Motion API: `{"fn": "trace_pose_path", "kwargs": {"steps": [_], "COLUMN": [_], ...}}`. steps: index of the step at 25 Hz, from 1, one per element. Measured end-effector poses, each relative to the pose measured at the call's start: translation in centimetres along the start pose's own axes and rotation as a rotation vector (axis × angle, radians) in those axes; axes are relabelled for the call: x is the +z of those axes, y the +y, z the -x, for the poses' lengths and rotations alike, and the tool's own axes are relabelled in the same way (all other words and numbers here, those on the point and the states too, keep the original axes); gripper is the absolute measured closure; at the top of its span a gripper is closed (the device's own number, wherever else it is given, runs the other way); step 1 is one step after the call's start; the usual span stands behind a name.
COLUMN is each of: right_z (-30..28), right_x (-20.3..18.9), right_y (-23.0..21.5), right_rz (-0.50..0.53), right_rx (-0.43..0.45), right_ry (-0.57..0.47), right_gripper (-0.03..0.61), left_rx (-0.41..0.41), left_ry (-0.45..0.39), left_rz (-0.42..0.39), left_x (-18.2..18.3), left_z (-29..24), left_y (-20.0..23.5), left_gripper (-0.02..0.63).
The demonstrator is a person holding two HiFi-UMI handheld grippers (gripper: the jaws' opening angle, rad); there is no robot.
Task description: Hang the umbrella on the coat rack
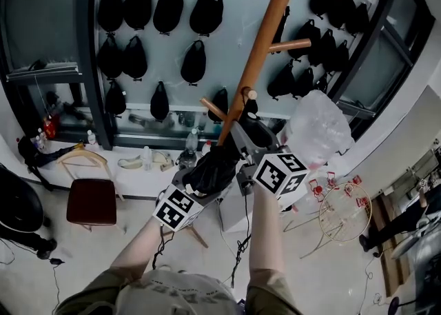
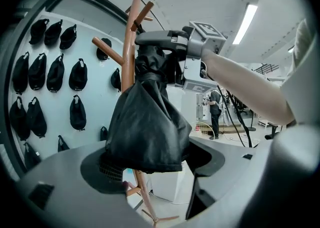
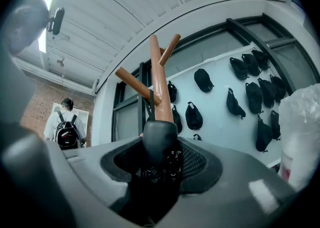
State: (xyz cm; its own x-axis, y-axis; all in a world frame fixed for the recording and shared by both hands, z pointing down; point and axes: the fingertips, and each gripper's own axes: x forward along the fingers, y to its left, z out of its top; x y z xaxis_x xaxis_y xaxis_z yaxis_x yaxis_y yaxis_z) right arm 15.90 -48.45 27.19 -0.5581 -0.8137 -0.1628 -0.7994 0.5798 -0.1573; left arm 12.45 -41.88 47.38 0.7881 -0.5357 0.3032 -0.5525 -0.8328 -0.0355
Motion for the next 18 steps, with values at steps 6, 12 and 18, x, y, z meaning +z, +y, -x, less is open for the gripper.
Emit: {"fn": "trace_pose_path", "kwargs": {"steps": [6, 12, 18], "right_z": [-0.8, -0.6, -0.3], "right_x": [-1.6, -1.9, -2.0], "right_y": [-0.5, -0.9, -0.8], "right_rz": [0.065, 0.145, 0.194], "right_rx": [-0.071, -0.145, -0.172], "right_ry": [0.015, -0.008, -0.02], "right_gripper": [0.371, 0.367, 0.356], "left_rx": [0.01, 0.025, 0.023], "left_ry": [0.013, 0.013, 0.031], "left_rz": [0.017, 0.023, 0.024], "left_x": [-0.7, -0.8, -1.2], "left_z": [0.0, 0.1, 0.0], "left_y": [0.8, 1.4, 1.3], "left_gripper": [0.275, 0.275, 0.275]}}
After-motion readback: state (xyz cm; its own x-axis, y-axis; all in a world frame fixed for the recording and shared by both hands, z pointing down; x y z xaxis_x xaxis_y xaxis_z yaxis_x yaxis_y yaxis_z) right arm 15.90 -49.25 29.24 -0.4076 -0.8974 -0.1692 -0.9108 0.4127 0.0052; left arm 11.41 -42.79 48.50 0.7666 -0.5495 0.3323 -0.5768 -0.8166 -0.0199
